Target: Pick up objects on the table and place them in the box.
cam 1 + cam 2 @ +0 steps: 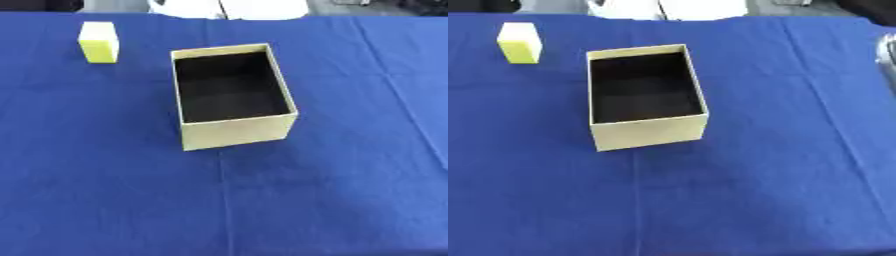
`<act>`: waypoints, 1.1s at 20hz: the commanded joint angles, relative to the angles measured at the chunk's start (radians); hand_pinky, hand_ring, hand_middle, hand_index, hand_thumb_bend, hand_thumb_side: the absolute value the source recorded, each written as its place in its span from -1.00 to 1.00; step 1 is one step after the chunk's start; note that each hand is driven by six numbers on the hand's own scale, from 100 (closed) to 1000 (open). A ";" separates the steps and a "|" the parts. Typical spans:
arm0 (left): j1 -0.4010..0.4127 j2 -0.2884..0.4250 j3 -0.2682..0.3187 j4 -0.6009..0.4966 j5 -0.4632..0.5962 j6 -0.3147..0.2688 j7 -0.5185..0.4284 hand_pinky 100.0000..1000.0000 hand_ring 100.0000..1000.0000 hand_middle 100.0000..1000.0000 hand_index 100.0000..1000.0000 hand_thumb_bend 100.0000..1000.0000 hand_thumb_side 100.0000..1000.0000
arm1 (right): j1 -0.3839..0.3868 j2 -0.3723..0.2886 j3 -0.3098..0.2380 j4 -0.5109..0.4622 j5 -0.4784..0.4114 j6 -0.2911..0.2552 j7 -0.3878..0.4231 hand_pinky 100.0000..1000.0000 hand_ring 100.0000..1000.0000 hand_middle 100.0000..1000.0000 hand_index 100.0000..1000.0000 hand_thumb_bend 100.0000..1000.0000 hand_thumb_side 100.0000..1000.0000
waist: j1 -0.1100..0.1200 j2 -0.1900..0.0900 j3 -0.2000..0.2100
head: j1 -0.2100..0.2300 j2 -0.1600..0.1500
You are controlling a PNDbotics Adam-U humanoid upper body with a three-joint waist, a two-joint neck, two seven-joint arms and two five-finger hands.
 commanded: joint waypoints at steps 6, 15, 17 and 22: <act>-0.036 0.046 0.004 -0.010 0.020 0.043 -0.088 0.76 0.61 0.53 0.63 0.39 0.87 | -0.017 -0.034 0.002 -0.014 0.004 0.009 0.036 0.58 0.68 0.63 0.55 -0.56 -0.02 | 0.010 -0.019 0.005 | 0.050 0.018; -0.182 0.120 -0.069 0.037 0.003 0.144 -0.472 0.79 0.63 0.57 0.80 0.33 0.81 | -0.020 -0.047 0.015 -0.014 -0.005 0.003 0.066 0.58 0.67 0.63 0.55 -0.59 -0.02 | 0.025 -0.018 -0.005 | 0.057 0.008; -0.238 0.127 -0.090 0.095 0.002 0.137 -0.574 0.78 0.63 0.57 0.83 0.29 0.77 | -0.020 -0.049 0.017 -0.014 -0.005 0.002 0.068 0.58 0.67 0.63 0.55 -0.59 -0.02 | 0.027 -0.020 -0.010 | 0.053 0.005; -0.388 0.114 -0.157 0.282 0.027 0.041 -0.810 0.82 0.68 0.61 0.87 0.37 0.54 | -0.021 -0.053 0.023 -0.014 -0.007 0.001 0.074 0.58 0.66 0.63 0.55 -0.59 -0.03 | 0.031 -0.023 -0.025 | 0.049 -0.003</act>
